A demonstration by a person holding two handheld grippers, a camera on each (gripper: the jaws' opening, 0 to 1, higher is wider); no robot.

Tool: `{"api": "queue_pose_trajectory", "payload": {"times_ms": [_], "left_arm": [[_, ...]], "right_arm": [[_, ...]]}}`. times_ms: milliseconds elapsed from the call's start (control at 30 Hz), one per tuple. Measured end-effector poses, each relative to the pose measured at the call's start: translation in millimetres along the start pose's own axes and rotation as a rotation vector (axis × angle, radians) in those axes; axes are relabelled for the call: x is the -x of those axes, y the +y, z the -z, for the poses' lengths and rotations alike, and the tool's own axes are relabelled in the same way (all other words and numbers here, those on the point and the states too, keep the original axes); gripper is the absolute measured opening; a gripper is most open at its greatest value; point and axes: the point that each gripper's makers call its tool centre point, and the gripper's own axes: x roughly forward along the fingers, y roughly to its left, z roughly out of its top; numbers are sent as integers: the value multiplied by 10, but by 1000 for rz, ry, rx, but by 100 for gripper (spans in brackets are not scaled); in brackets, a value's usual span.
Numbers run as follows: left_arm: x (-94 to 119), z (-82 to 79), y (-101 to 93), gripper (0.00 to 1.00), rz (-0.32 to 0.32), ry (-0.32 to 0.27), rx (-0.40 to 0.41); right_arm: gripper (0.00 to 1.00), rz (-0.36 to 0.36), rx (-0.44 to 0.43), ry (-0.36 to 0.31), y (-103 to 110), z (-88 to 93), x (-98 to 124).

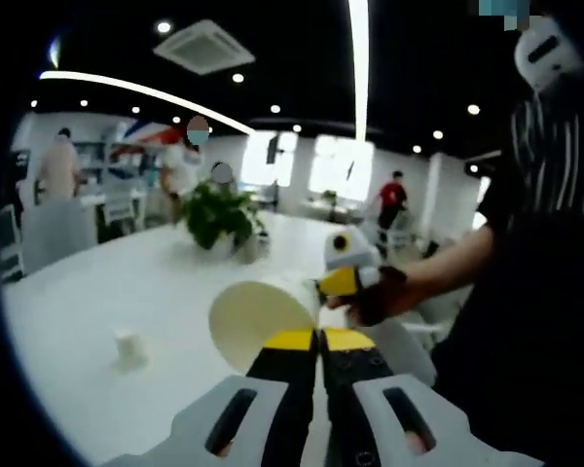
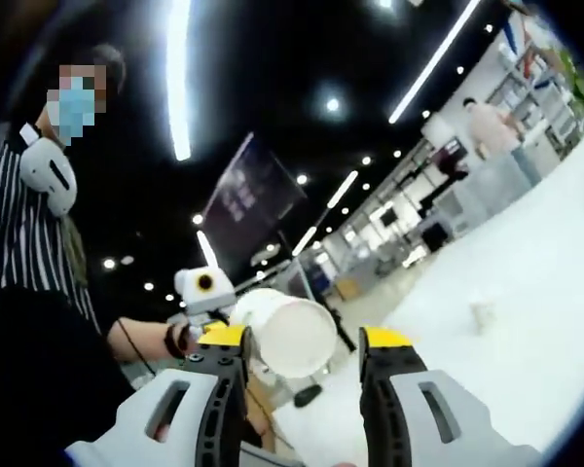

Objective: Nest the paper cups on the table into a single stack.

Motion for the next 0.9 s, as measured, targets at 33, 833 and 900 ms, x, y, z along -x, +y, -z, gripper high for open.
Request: {"api": "queue_pose_trajectory", "payload": {"times_ms": [33, 833, 900], "left_arm": [[-3, 7, 29, 0, -1, 7, 5], [-167, 365, 248, 0, 28, 381, -134], [-159, 417, 272, 0, 28, 431, -148]], "right_arm": [[43, 28, 28, 6, -64, -30, 34], [93, 368, 395, 311, -895, -199, 22], [97, 376, 403, 312, -926, -214, 8]]}}
